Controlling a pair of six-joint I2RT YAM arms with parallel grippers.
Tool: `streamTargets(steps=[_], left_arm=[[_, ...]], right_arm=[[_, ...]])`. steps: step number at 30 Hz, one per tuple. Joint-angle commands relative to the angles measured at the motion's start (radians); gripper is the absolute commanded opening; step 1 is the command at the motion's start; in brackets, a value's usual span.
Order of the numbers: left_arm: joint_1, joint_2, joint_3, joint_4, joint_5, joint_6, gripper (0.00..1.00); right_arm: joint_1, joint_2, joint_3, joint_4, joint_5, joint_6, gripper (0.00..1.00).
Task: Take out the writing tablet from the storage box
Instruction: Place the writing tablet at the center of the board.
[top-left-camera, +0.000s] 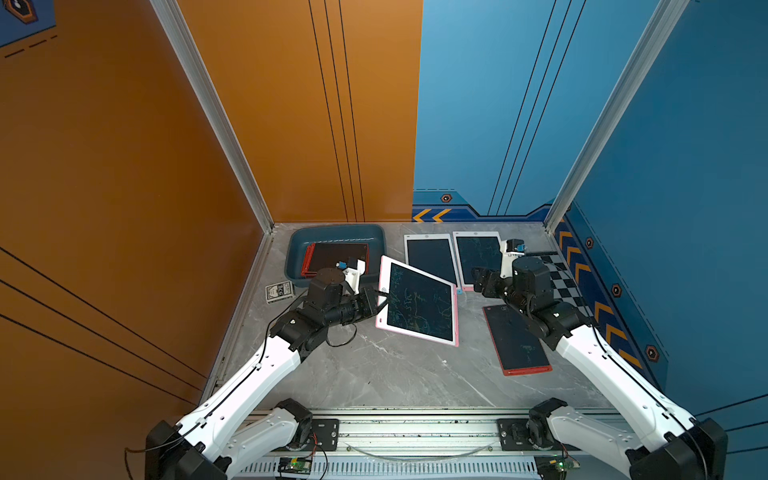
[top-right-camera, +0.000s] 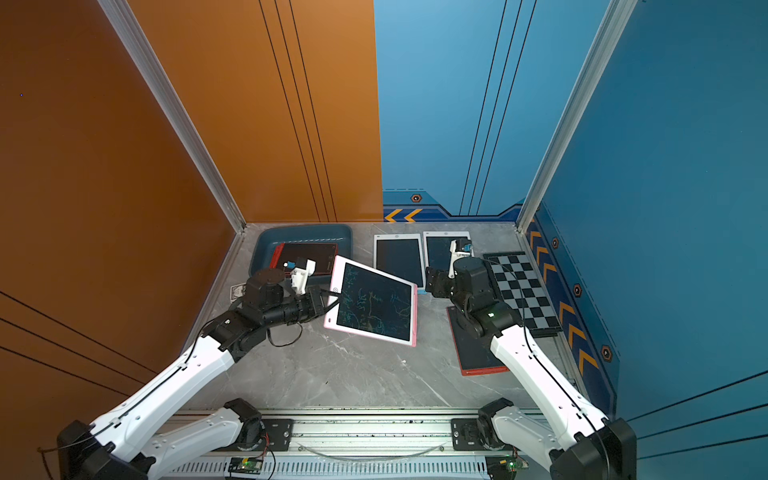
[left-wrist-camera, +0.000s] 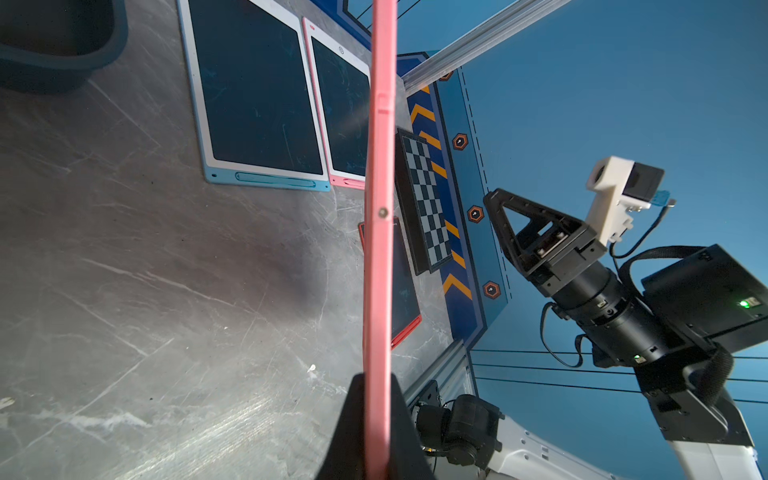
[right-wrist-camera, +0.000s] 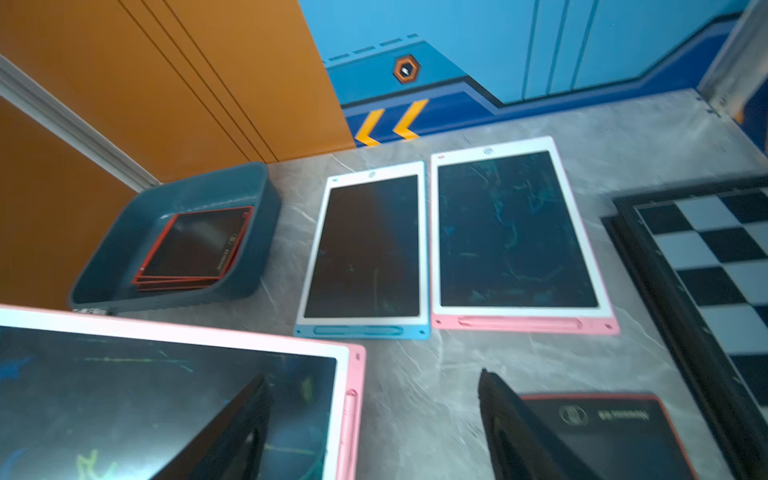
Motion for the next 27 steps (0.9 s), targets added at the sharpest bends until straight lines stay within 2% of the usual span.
streamTargets(steps=[1, 4, 7, 9, 11, 17, 19, 21, 24, 27], left_arm=[[-0.039, 0.009, -0.059, 0.118, 0.009, -0.059, 0.0], [-0.095, 0.047, -0.113, 0.21, -0.009, -0.119, 0.0], [-0.139, 0.104, -0.106, 0.223, 0.009, -0.098, 0.0], [-0.131, 0.133, -0.076, 0.192, 0.041, -0.066, 0.0], [-0.122, 0.146, -0.052, 0.129, 0.026, -0.041, 0.0], [-0.13, 0.147, -0.103, 0.195, -0.015, -0.086, 0.0], [-0.118, 0.167, -0.081, 0.171, 0.028, -0.057, 0.0], [-0.099, 0.204, -0.021, 0.106, 0.123, 0.019, 0.0], [-0.061, 0.252, 0.104, -0.092, 0.169, 0.171, 0.0], [0.001, 0.301, 0.168, -0.136, 0.245, 0.209, 0.0]], right_arm=[[-0.042, -0.091, -0.071, -0.051, -0.048, 0.045, 0.81], [-0.061, -0.134, -0.101, -0.072, -0.051, 0.064, 0.81], [-0.069, -0.154, -0.111, -0.086, -0.054, 0.066, 0.81], [-0.072, -0.16, -0.115, -0.092, -0.063, 0.066, 0.81], [-0.074, -0.161, -0.118, -0.105, -0.072, 0.066, 0.81], [-0.077, -0.185, -0.149, -0.118, -0.062, 0.08, 0.81], [-0.08, -0.183, -0.151, -0.117, -0.083, 0.069, 0.81], [-0.081, -0.17, -0.148, -0.118, -0.138, 0.033, 0.81], [-0.081, -0.142, -0.14, -0.116, -0.22, -0.021, 0.81], [-0.08, -0.117, -0.141, -0.115, -0.241, -0.023, 0.81]])
